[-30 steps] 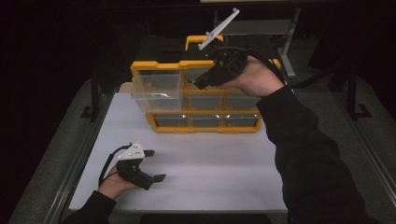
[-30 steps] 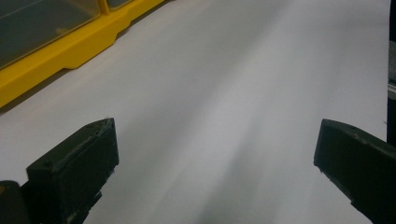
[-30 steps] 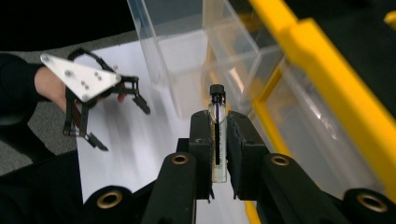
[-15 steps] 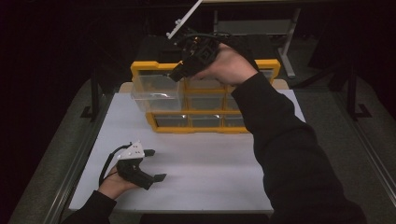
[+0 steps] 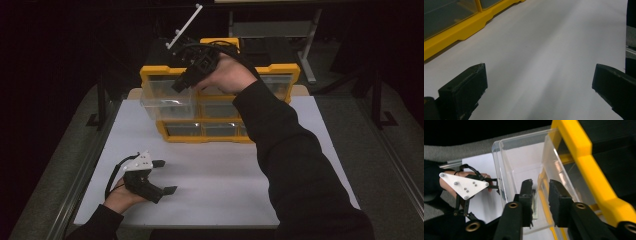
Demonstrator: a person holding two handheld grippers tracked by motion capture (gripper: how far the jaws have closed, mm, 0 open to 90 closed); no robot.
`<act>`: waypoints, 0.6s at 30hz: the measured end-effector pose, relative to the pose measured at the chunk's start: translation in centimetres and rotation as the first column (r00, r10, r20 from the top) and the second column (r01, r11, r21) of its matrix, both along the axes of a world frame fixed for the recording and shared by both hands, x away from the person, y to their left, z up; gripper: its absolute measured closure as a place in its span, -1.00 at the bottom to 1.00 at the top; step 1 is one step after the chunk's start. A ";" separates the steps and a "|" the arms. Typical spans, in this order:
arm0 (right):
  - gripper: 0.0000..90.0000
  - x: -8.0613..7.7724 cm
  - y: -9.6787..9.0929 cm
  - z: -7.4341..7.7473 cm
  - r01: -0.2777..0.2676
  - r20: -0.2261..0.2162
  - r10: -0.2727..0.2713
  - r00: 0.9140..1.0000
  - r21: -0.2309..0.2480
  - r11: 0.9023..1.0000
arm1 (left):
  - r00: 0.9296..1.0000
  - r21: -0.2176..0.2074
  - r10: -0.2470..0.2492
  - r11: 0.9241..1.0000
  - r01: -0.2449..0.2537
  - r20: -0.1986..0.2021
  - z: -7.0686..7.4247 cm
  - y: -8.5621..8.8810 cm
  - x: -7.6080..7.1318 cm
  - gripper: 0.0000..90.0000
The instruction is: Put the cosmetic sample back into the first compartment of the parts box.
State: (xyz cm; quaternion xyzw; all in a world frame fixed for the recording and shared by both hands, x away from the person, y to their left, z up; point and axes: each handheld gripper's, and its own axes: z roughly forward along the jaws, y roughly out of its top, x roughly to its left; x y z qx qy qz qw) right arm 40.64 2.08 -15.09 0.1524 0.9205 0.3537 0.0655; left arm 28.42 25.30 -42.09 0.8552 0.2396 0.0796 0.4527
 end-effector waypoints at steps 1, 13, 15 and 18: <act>0.53 0.0 0.0 0.0 0.000 0.000 0.000 1.000 0.000 1.000 | 1.000 0.000 0.000 1.000 0.000 0.000 0.0 0.0 0.0 -1.00; 0.29 -1.1 -4.9 0.0 0.059 0.015 -0.060 0.998 0.061 0.996 | 1.000 0.006 0.001 1.000 -0.001 -0.003 -0.1 -0.1 0.0 -1.00; 0.26 -1.2 -5.2 -0.1 0.063 0.017 -0.064 0.998 0.065 0.996 | 1.000 0.004 0.002 1.000 -0.002 -0.004 -0.1 -0.1 0.0 -1.00; 0.15 -1.6 -6.6 -1.1 0.078 0.021 -0.080 0.997 0.072 0.994 | 1.000 0.007 0.001 1.000 -0.001 -0.005 -0.1 -0.2 -0.1 -1.00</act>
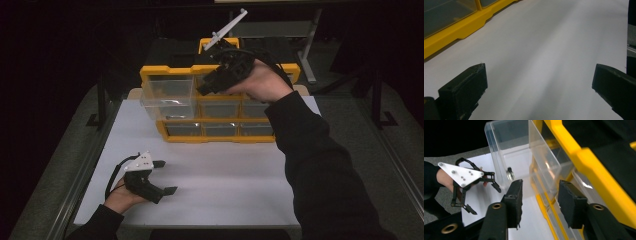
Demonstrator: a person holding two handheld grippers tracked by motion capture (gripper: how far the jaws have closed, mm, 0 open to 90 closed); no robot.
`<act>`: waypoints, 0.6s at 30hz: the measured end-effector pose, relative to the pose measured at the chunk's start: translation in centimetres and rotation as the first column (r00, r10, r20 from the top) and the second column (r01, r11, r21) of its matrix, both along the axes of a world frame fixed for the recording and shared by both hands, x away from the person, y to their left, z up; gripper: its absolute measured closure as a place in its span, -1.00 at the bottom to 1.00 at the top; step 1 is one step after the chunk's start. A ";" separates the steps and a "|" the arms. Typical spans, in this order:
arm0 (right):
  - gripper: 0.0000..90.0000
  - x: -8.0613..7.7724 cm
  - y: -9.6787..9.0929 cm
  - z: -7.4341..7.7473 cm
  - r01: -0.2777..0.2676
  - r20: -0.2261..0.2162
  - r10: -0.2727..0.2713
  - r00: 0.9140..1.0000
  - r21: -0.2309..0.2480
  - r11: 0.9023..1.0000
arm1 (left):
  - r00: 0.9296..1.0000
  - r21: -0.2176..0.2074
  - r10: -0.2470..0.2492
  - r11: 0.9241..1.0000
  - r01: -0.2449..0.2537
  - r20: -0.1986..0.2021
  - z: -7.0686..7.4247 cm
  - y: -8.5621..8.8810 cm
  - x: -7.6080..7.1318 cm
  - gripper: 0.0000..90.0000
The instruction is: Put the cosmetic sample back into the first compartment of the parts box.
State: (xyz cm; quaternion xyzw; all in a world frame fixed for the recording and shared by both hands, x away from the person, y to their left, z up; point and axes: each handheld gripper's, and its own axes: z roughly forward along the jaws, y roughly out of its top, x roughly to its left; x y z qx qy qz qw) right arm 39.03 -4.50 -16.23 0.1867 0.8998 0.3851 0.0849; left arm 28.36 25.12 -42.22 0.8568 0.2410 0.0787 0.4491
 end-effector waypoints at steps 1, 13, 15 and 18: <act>0.09 -0.1 -0.3 -0.3 -0.002 0.005 0.002 1.000 0.005 1.000 | 1.000 -0.001 0.000 1.000 0.000 0.002 0.0 0.0 0.0 -1.00; -0.20 -0.9 -3.1 -5.3 0.021 -0.002 -0.021 1.000 0.035 0.999 | 1.000 0.005 0.001 1.000 -0.001 0.001 -0.1 0.0 0.0 -1.00; -0.27 -1.1 -3.5 -6.0 0.028 -0.001 -0.028 1.000 0.044 0.999 | 1.000 0.007 0.001 1.000 -0.001 0.000 -0.1 0.0 0.0 -1.00; -0.39 -1.4 -4.1 -7.3 0.041 0.000 -0.041 0.999 0.057 0.998 | 1.000 0.010 0.001 1.000 -0.001 0.000 -0.2 0.0 0.0 -1.00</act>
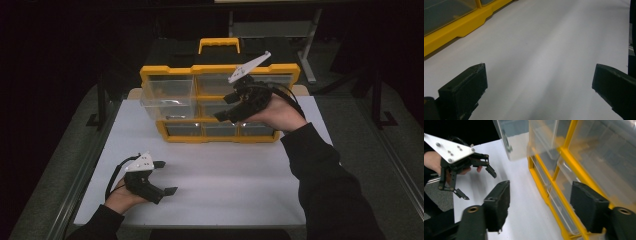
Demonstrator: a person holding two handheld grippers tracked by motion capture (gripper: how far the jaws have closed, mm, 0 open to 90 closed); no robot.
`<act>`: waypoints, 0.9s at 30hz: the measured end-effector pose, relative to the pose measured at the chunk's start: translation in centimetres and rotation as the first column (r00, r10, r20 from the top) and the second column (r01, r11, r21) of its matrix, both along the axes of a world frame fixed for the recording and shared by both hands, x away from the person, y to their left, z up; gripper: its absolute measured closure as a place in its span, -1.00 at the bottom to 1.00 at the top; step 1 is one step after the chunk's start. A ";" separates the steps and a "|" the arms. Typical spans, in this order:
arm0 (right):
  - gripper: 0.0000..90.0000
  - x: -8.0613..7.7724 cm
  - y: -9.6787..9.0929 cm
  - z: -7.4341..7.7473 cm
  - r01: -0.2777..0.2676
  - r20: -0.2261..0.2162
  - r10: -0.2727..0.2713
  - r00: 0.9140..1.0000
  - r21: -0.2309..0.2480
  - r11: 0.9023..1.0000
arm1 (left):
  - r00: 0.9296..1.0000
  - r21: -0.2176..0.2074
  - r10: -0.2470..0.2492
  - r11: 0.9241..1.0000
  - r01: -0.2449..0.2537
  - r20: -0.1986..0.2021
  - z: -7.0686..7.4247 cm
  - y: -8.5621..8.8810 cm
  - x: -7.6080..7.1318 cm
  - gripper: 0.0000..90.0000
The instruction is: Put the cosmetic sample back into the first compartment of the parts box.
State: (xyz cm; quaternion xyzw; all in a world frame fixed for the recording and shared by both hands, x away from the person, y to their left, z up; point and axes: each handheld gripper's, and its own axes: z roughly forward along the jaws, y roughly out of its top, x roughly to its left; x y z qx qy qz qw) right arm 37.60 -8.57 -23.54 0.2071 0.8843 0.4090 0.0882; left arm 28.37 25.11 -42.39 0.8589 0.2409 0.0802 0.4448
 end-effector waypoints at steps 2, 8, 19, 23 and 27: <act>-0.43 -0.2 -0.4 -0.9 0.012 -0.005 -0.012 1.000 0.004 1.000 | 1.000 0.000 -0.001 1.000 0.001 -0.002 0.0 0.0 0.0 -1.00; -0.56 -1.0 -1.5 -3.5 0.042 -0.012 -0.042 0.999 0.016 0.999 | 1.000 0.001 -0.001 1.000 0.001 -0.002 -0.1 0.0 0.0 -1.00; -0.79 -2.8 -3.2 -8.2 0.115 0.002 -0.116 0.993 0.041 0.992 | 1.000 0.009 -0.004 1.000 0.004 -0.002 -0.1 -0.1 0.0 -1.00; -0.88 -3.4 -3.8 -9.6 0.146 0.000 -0.146 0.989 0.032 0.989 | 1.000 0.009 -0.004 1.000 0.004 -0.003 -0.2 -0.2 0.0 -1.00; -0.94 -3.9 -4.3 -10.9 0.163 -0.005 -0.163 0.987 0.030 0.986 | 1.000 0.012 -0.007 1.000 0.007 -0.005 -0.3 -0.2 0.0 -1.00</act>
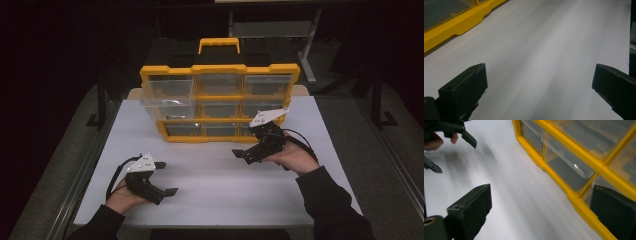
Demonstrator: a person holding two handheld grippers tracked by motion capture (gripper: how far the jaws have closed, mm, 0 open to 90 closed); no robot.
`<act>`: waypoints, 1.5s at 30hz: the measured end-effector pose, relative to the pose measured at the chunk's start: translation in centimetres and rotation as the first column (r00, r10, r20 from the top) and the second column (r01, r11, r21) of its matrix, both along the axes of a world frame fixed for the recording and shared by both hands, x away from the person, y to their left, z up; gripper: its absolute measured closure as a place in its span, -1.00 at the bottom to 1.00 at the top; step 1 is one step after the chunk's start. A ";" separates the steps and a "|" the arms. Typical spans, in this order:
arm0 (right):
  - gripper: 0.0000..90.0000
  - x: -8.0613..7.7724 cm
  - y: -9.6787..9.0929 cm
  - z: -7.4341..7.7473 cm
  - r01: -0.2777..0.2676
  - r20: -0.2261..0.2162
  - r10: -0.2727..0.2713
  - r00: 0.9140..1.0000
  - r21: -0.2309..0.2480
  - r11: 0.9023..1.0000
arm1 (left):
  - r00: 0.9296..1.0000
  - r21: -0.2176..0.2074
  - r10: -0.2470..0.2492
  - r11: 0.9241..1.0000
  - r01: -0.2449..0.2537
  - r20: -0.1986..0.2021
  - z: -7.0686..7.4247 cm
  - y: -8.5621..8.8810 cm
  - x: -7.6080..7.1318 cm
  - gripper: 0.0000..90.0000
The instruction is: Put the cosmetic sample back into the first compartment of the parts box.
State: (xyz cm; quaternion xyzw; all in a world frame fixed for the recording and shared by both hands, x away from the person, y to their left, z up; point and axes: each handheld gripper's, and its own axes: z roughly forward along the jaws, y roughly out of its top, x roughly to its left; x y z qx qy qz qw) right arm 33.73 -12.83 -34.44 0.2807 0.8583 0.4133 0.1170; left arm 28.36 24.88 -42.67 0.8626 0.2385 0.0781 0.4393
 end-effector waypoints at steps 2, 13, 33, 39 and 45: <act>-0.95 -0.3 -0.2 -0.7 0.018 0.006 -0.018 1.000 -0.004 1.000 | 1.000 0.000 0.000 1.000 0.000 0.000 0.0 0.0 0.0 -1.00; -0.97 -1.7 -1.9 -4.2 0.067 0.012 -0.067 0.998 0.021 0.998 | 1.000 -0.002 0.003 1.000 -0.003 0.000 0.0 0.1 0.0 -1.00; -0.98 -6.0 -5.6 -8.4 0.158 0.039 -0.159 0.987 0.018 0.987 | 1.000 0.002 0.004 1.000 -0.004 0.003 -0.1 0.3 -0.2 -1.00; -0.99 -6.7 -5.9 -9.3 0.172 0.032 -0.173 0.984 0.018 0.985 | 1.000 0.007 0.004 1.000 -0.004 0.003 -0.2 0.4 -0.1 -1.00; -0.99 -7.0 -6.0 -9.8 0.166 0.024 -0.165 0.986 -0.001 0.986 | 1.000 0.015 0.010 1.000 -0.010 0.001 -0.3 0.5 -0.2 -1.00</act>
